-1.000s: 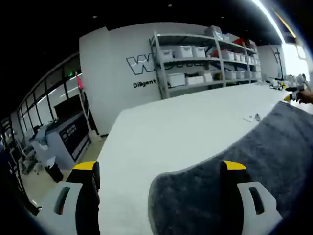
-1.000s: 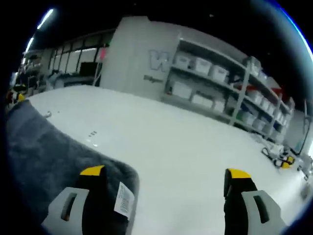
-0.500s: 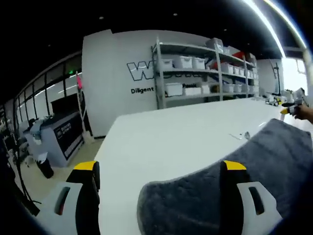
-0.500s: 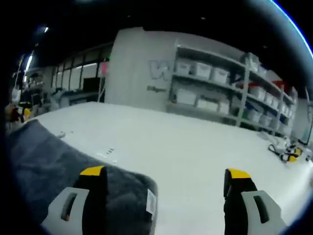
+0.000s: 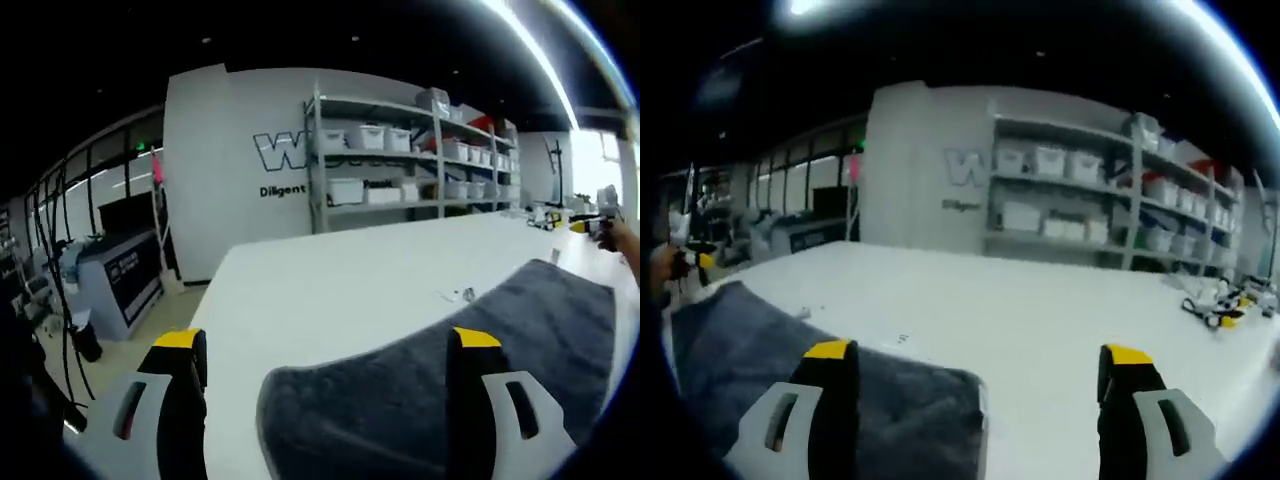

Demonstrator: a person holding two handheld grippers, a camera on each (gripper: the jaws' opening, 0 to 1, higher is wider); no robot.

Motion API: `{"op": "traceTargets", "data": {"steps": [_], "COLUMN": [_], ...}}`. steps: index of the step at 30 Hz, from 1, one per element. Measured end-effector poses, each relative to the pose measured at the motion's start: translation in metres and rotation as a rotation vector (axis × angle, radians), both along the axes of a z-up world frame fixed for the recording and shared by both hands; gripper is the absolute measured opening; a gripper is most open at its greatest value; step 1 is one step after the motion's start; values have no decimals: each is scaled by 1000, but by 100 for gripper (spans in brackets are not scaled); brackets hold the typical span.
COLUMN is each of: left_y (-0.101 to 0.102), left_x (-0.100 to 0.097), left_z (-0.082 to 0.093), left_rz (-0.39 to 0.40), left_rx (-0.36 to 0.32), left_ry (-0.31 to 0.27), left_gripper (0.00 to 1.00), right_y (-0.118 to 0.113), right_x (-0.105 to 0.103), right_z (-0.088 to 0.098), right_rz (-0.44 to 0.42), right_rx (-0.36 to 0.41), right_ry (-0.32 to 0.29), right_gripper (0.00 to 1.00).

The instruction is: Open the folded towel by lifting each exposed corner and separating the folded layers until the towel lies flat within the target outline without major curled edges

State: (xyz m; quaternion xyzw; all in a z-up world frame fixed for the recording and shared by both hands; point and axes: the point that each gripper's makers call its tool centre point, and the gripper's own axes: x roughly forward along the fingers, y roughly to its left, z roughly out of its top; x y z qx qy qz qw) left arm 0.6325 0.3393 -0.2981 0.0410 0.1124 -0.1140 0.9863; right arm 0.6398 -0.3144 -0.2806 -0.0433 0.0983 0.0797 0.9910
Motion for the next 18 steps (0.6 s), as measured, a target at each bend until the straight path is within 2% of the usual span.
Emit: {"op": "traceTargets", "data": {"steps": [5, 7, 10, 18], "left_y": [-13, -21, -22, -38], "left_x": [-21, -29, -42, -75], "left_z": [20, 22, 25, 33], "left_rz": [-22, -47, -44, -99], "left_rx": [-34, -27, 21, 0], "left_ry": [-50, -40, -46, -90], "left_gripper": [97, 98, 97, 97], "right_y": [17, 24, 39, 62], "right_x": [-23, -33, -52, -85], "right_z": [14, 19, 27, 36], "right_rz": [26, 38, 61, 97], "right_rx": [-14, -14, -22, -43], "right_ry": [-37, -48, -76, -117], "right_gripper": [100, 100, 100, 100]}}
